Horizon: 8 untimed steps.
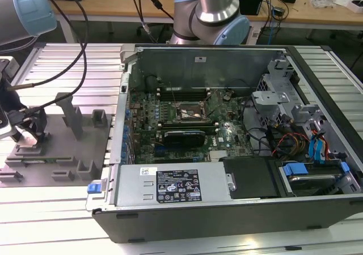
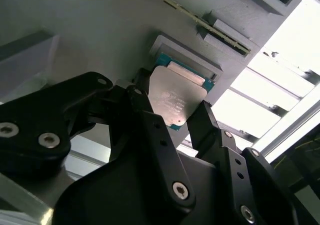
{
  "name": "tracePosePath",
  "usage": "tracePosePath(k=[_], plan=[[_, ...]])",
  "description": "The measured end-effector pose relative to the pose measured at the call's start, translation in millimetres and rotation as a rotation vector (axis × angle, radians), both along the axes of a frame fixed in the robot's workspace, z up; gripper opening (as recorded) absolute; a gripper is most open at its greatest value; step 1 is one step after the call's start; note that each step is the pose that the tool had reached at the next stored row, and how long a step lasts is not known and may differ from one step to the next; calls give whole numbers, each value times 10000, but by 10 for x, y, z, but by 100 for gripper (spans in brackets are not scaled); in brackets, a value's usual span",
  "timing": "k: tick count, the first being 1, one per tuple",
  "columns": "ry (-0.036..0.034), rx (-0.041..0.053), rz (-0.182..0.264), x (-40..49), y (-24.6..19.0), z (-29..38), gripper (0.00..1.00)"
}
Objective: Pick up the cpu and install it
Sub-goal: 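Pick up the cpu and move it towards the insertion slot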
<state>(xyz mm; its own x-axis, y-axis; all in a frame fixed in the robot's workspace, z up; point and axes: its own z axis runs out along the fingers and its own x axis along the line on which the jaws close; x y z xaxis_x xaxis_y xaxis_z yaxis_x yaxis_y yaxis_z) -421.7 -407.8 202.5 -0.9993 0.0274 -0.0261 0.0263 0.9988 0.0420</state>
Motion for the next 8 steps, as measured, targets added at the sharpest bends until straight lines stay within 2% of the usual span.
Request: tracePosePath(k=[3,8], plan=[[-1,1,7,0,0,2,55],[1,0,7,0,0,62,55]])
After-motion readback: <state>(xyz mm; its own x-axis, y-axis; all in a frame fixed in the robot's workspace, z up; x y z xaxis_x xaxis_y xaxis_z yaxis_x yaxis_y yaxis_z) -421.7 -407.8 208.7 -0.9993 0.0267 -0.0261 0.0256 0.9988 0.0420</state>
